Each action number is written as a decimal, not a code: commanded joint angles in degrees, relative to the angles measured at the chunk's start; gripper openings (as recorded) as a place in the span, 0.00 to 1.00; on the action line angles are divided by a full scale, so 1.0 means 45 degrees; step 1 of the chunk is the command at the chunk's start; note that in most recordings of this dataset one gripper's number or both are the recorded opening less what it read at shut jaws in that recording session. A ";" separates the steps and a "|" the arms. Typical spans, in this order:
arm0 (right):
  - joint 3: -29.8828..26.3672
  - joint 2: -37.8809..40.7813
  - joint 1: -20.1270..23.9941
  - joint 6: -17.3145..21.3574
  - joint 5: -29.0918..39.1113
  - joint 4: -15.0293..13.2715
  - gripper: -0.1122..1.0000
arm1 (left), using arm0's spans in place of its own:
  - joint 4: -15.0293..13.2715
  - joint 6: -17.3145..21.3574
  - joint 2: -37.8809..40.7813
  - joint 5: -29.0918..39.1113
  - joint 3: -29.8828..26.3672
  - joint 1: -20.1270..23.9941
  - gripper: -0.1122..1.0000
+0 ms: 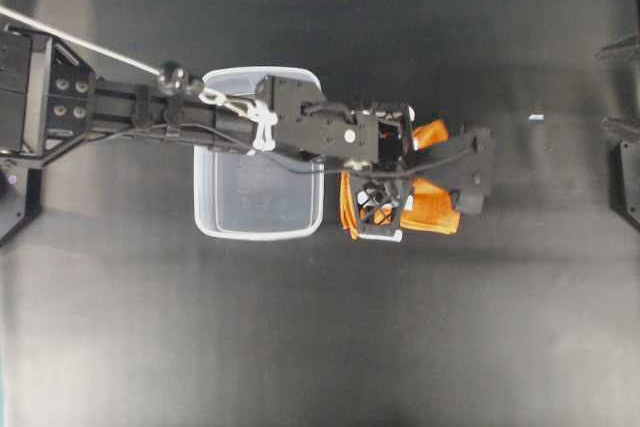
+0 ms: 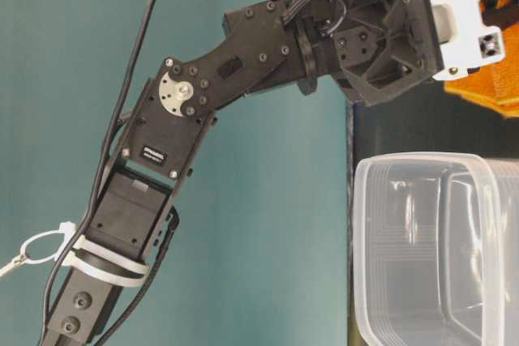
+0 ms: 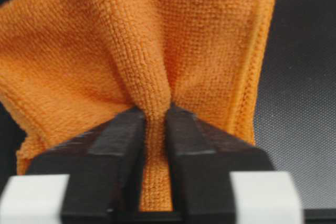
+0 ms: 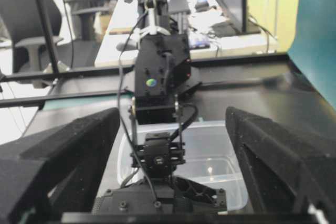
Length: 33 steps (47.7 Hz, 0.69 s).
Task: Place the orange towel into the container with the left arm.
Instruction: 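Close the left gripper on the towel and lift it, then carry the towel left over the container and lower it inside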
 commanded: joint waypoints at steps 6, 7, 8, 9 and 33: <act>-0.0078 0.0078 -0.0176 0.0020 -0.0117 0.0039 0.81 | 0.0059 -0.0020 -0.1113 0.0176 -0.0215 0.0117 0.16; -0.0078 0.0078 -0.0195 0.0020 -0.0117 0.0039 0.81 | 0.0059 -0.0020 -0.1348 0.0293 -0.0215 0.0117 0.16; -0.0078 0.0078 -0.0215 0.0020 -0.0098 0.0039 0.81 | 0.0059 -0.0020 -0.1543 0.0371 -0.0215 0.0117 0.16; -0.0078 0.0078 -0.0215 0.0020 -0.0117 0.0039 0.81 | 0.0059 -0.0020 -0.1719 0.0488 -0.0215 0.0098 0.16; -0.0098 0.0039 -0.0234 0.0020 -0.0176 0.0039 0.81 | 0.0059 -0.0215 -0.6719 0.2773 0.3613 0.0430 0.16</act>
